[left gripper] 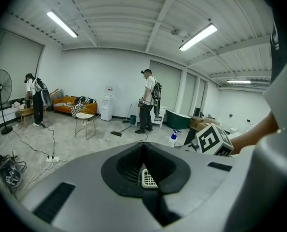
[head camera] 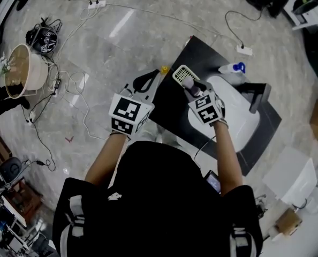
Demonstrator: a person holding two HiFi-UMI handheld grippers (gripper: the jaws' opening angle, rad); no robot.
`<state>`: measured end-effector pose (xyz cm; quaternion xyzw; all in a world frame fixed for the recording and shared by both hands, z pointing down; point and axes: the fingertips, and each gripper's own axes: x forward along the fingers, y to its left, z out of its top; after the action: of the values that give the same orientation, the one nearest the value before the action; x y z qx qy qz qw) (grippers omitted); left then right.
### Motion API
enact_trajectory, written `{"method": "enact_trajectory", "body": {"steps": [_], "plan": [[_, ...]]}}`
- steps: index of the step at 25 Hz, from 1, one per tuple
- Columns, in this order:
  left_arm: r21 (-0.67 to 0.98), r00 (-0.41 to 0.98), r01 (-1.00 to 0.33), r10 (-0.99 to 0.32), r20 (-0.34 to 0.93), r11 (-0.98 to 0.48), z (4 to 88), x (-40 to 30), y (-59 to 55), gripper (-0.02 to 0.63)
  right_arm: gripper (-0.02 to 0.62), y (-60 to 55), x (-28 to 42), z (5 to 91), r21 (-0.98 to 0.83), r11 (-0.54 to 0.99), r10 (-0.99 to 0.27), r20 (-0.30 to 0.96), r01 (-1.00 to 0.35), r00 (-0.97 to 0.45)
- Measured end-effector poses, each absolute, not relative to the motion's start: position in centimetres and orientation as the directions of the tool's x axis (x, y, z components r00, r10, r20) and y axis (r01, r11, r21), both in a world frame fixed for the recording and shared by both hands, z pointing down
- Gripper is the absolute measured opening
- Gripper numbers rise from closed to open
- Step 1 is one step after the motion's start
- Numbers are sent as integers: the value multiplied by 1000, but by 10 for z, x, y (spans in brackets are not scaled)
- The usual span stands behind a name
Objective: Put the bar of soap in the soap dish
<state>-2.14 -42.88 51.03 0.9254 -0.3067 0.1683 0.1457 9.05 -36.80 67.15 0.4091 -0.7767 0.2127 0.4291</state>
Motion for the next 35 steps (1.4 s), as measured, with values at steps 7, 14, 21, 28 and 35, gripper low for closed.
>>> {"method": "enact_trajectory", "body": {"steps": [7,14,21,28,35], "plan": [[177,759,-608,-500,418,-774,526,-17,-435,25,202,-385,97,716,3,591,-361,895,-807,-261],[187,738,-633,-513,439,-752,535,-28,-441,25,202,-392,99,740,9,602,-333,912,-799,-241],[205,723,-656,-526,449,-726,543,-36,-439,25,202,-394,102,758,38,611,-323,924,-791,-205],[214,725,-657,-526,445,-723,542,-39,-431,25,204,-396,97,761,59,593,-338,923,-803,-182],[210,728,-655,-533,430,-725,534,-44,-427,25,187,-402,92,749,58,565,-383,902,-823,-200]]}}
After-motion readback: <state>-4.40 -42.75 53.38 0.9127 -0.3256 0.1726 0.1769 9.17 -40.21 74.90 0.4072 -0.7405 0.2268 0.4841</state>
